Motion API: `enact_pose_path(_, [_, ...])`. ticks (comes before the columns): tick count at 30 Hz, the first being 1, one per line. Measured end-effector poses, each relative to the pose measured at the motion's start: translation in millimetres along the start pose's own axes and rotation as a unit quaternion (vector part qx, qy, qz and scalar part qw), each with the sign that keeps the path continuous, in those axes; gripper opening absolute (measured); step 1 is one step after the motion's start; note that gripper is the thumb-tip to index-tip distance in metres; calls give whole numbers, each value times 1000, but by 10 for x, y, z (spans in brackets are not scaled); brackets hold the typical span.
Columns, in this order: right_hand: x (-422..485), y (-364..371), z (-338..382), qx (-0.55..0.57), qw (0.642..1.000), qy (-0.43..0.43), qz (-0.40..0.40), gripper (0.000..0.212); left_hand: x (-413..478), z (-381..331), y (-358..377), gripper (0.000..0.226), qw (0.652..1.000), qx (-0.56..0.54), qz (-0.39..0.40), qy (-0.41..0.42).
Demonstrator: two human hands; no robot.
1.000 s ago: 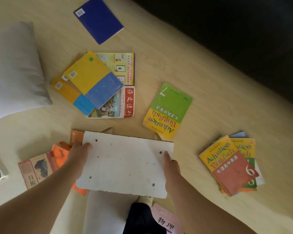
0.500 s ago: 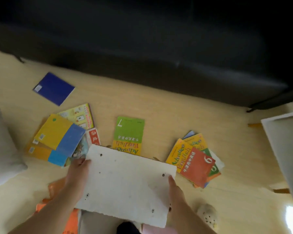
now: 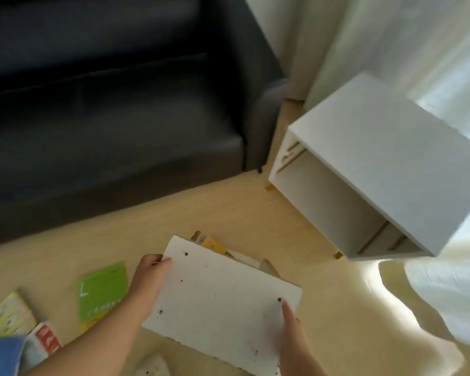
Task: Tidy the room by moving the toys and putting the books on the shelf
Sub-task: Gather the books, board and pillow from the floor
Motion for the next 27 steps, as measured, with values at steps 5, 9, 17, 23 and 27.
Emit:
enact_pose_path(5, [257,-435,289,122,992,-11,-31,61,69,-513,928,15,992,100,72,20])
enact_pose_path(9, [551,-523,356,222,973,-8,-59,58,243,-766,1453,15,975,180,130,21])
enact_pose_path(17, [1344,-562,467,247,951,-32,-182,51,1033,-881,2498,29,932,261,250,16])
enact_pose_path(23, [2017,-451,442,199,957,-33,-206,48,1706,-773,2788,37,929,294,210,82])
enact_pose_path(27, [2239,-433,577,165,962,-45,-213,41,1892,-760,2951,36,928,302,192,105])
Point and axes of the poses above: each hand's wrist, its own x-axis towards the middle knuckle, its own y-axis out of the palm, z = x × y, the point moved 9 cm from there along x, towards the middle knuckle, and after that the axes turned 8 degrees about -y, right-handed, at the moved point
